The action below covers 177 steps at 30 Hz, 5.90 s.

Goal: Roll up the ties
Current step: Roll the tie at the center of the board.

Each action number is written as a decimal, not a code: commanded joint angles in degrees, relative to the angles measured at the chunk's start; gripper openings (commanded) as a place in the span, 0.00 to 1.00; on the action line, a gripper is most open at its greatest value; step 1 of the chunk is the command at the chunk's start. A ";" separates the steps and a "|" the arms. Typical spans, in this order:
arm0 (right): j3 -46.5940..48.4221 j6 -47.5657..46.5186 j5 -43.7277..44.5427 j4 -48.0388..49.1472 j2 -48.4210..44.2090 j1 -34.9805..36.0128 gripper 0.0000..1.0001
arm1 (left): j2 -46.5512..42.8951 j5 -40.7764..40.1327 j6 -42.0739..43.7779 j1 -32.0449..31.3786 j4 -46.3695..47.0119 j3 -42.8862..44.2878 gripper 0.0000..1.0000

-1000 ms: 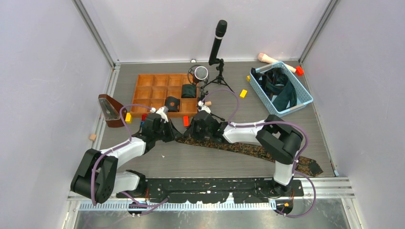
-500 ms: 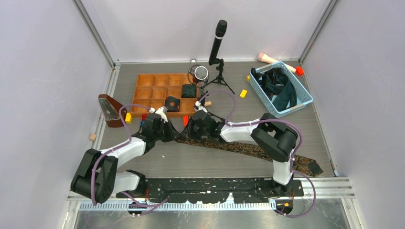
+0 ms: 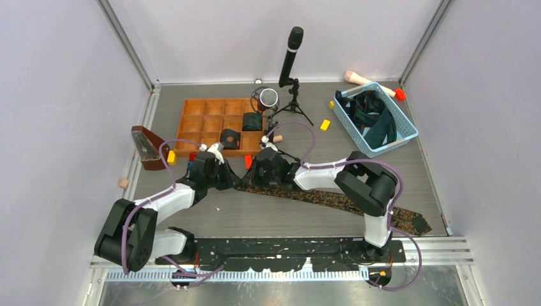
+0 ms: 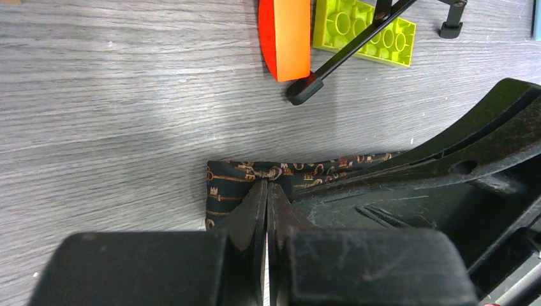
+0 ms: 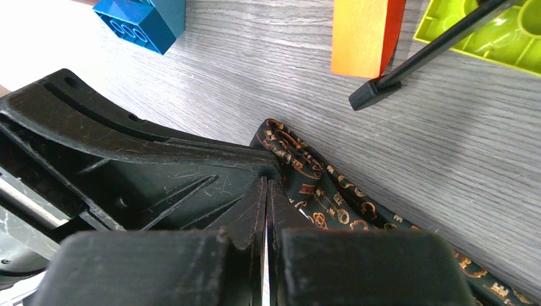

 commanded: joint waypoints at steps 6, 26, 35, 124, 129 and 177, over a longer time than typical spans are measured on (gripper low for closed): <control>-2.20 1.21 0.74 -0.90 0.78 0.08 0.00 | -0.70 0.09 0.69 -0.36 1.37 1.94 0.00; -3.72 1.61 1.28 -0.73 0.63 0.08 0.00 | -10.22 -5.62 1.29 -0.27 -8.90 3.00 0.50; -3.80 1.68 1.25 -0.55 0.67 0.08 0.00 | -7.40 -3.76 -0.16 -0.18 -5.04 0.04 0.65; -15.31 -9.30 12.90 -4.71 -28.14 0.08 0.15 | -2.52 -26.80 6.34 -15.18 -15.34 7.93 0.00; -19.58 -10.07 19.70 -8.78 -38.62 0.07 0.23 | 1.65 -40.89 6.19 -23.88 -19.61 12.00 0.00; -28.50 -3.07 40.15 -34.21 -67.67 -0.36 0.41 | 34.39 -66.75 1.44 -49.92 -39.33 38.77 0.33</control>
